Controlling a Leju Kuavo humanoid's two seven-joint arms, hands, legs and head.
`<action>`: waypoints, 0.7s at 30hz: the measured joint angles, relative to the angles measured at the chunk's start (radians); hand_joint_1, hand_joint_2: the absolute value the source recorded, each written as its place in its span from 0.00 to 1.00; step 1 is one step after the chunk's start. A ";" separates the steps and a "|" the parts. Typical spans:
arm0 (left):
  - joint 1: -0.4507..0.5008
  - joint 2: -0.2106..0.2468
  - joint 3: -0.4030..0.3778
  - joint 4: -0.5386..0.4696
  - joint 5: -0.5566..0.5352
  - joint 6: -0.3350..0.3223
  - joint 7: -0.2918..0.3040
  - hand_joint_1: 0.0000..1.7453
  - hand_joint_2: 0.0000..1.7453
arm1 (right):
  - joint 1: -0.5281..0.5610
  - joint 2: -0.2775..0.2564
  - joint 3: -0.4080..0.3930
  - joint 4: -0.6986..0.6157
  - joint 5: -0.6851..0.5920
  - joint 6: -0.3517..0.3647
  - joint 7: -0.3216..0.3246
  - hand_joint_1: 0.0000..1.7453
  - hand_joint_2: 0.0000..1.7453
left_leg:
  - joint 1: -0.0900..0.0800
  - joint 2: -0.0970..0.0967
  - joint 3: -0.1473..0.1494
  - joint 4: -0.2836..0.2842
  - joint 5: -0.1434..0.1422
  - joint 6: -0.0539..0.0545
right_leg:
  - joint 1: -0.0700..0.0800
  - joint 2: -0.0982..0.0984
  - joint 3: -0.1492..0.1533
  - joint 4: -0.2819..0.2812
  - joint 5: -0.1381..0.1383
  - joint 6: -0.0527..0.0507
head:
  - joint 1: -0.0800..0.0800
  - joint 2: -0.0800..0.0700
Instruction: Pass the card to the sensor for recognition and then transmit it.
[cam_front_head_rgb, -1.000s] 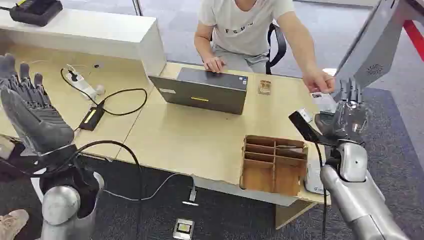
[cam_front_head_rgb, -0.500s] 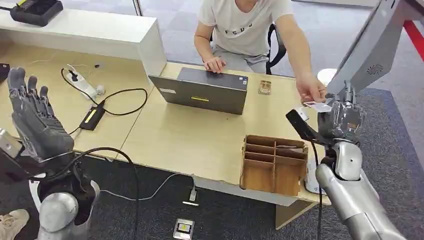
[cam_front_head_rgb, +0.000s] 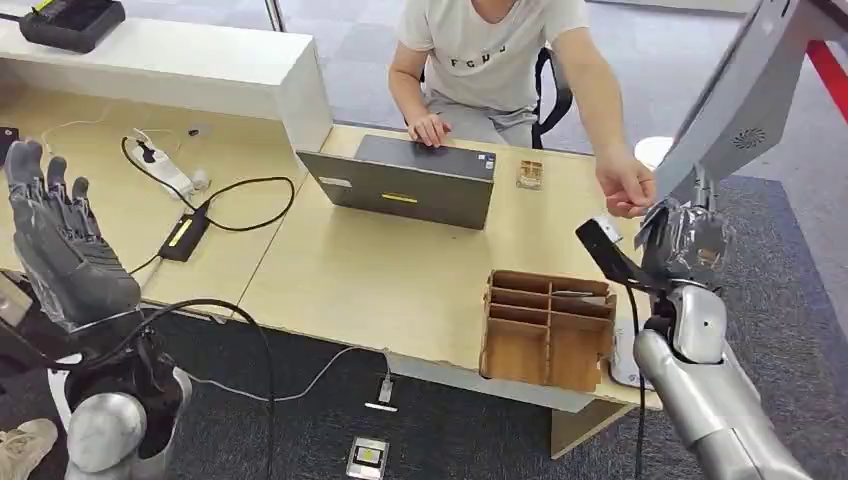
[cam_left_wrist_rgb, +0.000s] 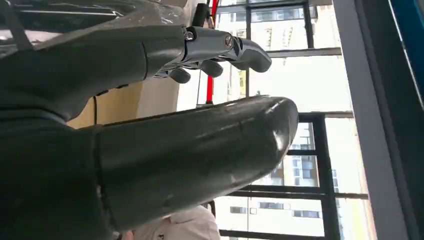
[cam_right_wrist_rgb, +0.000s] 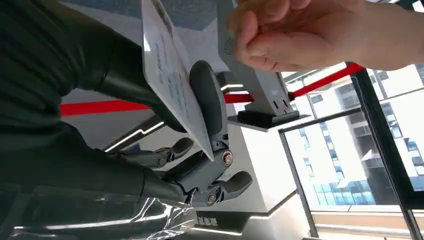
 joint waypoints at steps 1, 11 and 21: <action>0.005 0.000 0.003 -0.002 0.005 0.000 -0.003 0.00 0.00 | 0.005 -0.002 0.000 -0.007 -0.003 -0.002 0.003 1.00 1.00 | 0.000 0.000 0.000 0.000 0.000 0.000 | 0.000 0.000 0.000 0.000 0.000 0.000 | -0.001 0.000; 0.048 0.010 0.021 -0.016 0.030 0.000 -0.040 0.00 0.00 | 0.072 -0.065 -0.031 -0.143 -0.064 -0.023 0.044 1.00 1.00 | 0.000 0.000 0.000 0.000 0.000 0.000 | 0.000 0.000 0.000 0.000 0.000 0.000 | 0.000 0.000; 0.119 0.009 0.069 -0.044 0.022 0.000 -0.047 0.00 0.00 | 0.252 -0.158 -0.147 -0.293 -0.187 -0.039 0.039 1.00 1.00 | 0.000 -0.001 0.000 0.000 0.000 0.000 | 0.000 0.000 0.000 -0.001 0.000 0.000 | -0.001 0.000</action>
